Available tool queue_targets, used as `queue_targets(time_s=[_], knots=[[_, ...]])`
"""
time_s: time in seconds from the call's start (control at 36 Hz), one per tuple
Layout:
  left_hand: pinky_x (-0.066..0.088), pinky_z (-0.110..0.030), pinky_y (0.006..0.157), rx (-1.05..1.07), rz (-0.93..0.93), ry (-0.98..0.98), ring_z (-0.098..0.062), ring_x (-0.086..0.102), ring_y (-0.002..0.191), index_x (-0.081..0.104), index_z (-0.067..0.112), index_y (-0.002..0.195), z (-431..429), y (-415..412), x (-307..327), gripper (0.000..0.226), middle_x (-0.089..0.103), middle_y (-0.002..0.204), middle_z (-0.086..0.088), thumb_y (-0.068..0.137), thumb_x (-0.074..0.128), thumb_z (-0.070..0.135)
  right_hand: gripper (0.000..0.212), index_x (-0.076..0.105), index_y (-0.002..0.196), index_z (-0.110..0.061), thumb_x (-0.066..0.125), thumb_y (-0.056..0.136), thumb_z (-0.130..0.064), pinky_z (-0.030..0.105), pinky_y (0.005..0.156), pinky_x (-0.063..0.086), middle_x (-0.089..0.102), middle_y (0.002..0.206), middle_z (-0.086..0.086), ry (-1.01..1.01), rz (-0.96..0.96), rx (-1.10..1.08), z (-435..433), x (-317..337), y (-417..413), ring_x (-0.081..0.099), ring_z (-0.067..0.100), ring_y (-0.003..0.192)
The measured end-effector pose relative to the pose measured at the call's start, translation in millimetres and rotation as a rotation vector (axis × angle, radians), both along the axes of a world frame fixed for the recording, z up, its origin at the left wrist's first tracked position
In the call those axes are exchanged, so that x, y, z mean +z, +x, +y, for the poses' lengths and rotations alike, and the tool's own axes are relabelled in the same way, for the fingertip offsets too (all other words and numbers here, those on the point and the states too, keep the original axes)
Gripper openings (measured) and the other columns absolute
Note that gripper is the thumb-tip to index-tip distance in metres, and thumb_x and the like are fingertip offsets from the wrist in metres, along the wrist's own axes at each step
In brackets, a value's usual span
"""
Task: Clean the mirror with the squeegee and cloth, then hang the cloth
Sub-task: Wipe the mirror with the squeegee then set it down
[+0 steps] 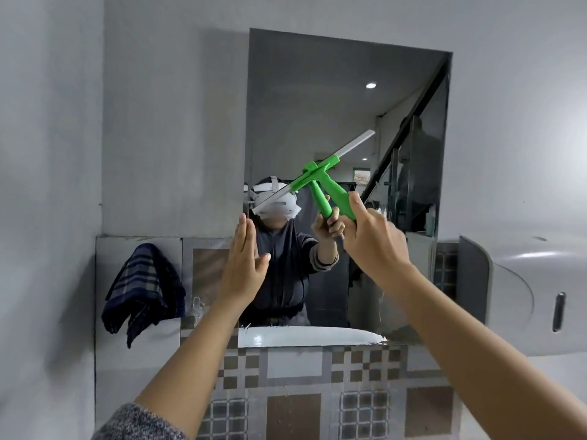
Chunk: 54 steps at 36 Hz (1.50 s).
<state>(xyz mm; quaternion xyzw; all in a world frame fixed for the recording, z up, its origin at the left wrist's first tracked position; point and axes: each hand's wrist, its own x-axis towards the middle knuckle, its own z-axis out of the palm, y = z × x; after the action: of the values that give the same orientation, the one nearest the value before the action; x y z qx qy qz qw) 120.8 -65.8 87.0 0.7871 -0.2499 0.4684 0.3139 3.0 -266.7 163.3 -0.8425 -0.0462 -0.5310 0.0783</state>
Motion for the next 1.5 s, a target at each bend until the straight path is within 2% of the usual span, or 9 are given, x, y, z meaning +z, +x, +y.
queue_targets(time_s=[0.22, 0.31, 0.39, 0.53, 0.75, 0.89, 1.08, 1.31, 1.5], knots=[[0.042, -0.045, 0.103, 0.013, -0.008, -0.003, -0.022, 0.009, 0.143, -0.005, 0.012, 0.145, 0, 4, 1, 0.088, -0.012, 0.153, 0.002, 0.086, 0.061, 0.015, 0.042, 0.033, 0.134, -0.024, 0.042, 0.094, -0.029, 0.034, 0.056, 0.046, 0.065, 0.089, 0.01, -0.128, 0.003, -0.077, -52, 22, -4, 0.056, 0.029, 0.064], [0.037, -0.048, 0.107, -0.011, 0.001, -0.007, -0.025, 0.013, 0.143, -0.006, 0.015, 0.146, -1, 5, 1, 0.095, -0.011, 0.156, -0.001, 0.083, 0.065, 0.014, 0.042, 0.032, 0.135, -0.024, 0.041, 0.094, -0.03, 0.037, 0.062, 0.049, 0.066, 0.093, 0.01, -0.128, 0.011, -0.093, -76, 24, -9, 0.06, 0.032, 0.071], [0.028, -0.045, 0.112, -0.003, 0.026, -0.043, -0.018, 0.002, 0.143, -0.008, 0.019, 0.146, -5, 2, 2, 0.095, -0.012, 0.156, 0.002, 0.084, 0.065, 0.017, 0.042, 0.032, 0.135, -0.025, 0.041, 0.094, -0.031, 0.038, 0.064, 0.049, 0.066, 0.094, 0.01, -0.094, 0.031, -0.095, -99, 21, -15, 0.06, 0.032, 0.073], [0.013, -0.029, 0.109, 0.032, 0.063, -0.05, -0.011, -0.004, 0.141, -0.007, 0.017, 0.147, -9, -3, 5, 0.094, -0.017, 0.154, 0.006, 0.085, 0.065, 0.022, 0.039, 0.034, 0.131, -0.025, 0.043, 0.093, -0.027, 0.04, 0.063, 0.051, 0.065, 0.087, 0.014, -0.034, 0.052, -0.104, -126, 6, -22, 0.059, 0.033, 0.069], [0.039, -0.041, 0.105, 0.124, 0.033, 0.04, -0.024, 0.011, 0.142, 0.01, 0.009, 0.146, -1, -6, 11, 0.079, -0.006, 0.156, -0.003, 0.087, 0.061, 0.02, 0.035, 0.04, 0.125, -0.018, 0.047, 0.092, -0.023, 0.033, 0.052, 0.043, 0.062, 0.072, 0.013, 0.039, 0.037, -0.119, -142, -25, -19, 0.055, 0.032, 0.059], [0.04, -0.042, 0.105, 0.12, 0.0, 0.075, -0.019, 0.008, 0.142, 0.008, 0.007, 0.146, 9, -2, 11, 0.076, -0.007, 0.154, 0.004, 0.089, 0.057, 0.019, 0.042, 0.039, 0.131, -0.016, 0.046, 0.091, -0.025, 0.038, 0.048, 0.049, 0.059, 0.07, 0.012, 0.103, 0.04, -0.089, -140, -43, -18, 0.054, 0.031, 0.056], [0.036, -0.025, 0.096, 0.101, -0.044, 0.132, -0.02, 0.012, 0.142, 0.008, 0.008, 0.146, 16, -3, 13, 0.076, -0.003, 0.156, 0.001, 0.089, 0.057, 0.018, 0.045, 0.035, 0.137, -0.018, 0.045, 0.094, -0.025, 0.039, 0.06, 0.042, 0.064, 0.097, 0.024, 0.263, 0.066, -0.095, -121, -58, -20, 0.059, 0.043, 0.081], [0.044, -0.032, 0.098, 0.156, -0.034, 0.12, -0.021, 0.012, 0.142, 0.005, 0.007, 0.147, 9, 0, 9, 0.077, -0.002, 0.157, -0.002, 0.09, 0.056, 0.017, 0.044, 0.033, 0.137, -0.017, 0.044, 0.095, -0.025, 0.038, 0.056, 0.045, 0.062, 0.087, 0.021, 0.359, 0.092, -0.051, -111, -74, -19, 0.054, 0.034, 0.064], [0.04, -0.041, 0.106, 0.178, -0.011, 0.083, -0.024, 0.018, 0.141, 0.008, 0.005, 0.146, 1, 1, 8, 0.074, 0.001, 0.157, -0.007, 0.089, 0.055, 0.014, 0.049, 0.027, 0.142, -0.015, 0.041, 0.096, -0.025, 0.034, 0.057, 0.042, 0.064, 0.093, 0.018, 0.42, 0.117, -0.037, -102, -93, -18, 0.054, 0.031, 0.068]])
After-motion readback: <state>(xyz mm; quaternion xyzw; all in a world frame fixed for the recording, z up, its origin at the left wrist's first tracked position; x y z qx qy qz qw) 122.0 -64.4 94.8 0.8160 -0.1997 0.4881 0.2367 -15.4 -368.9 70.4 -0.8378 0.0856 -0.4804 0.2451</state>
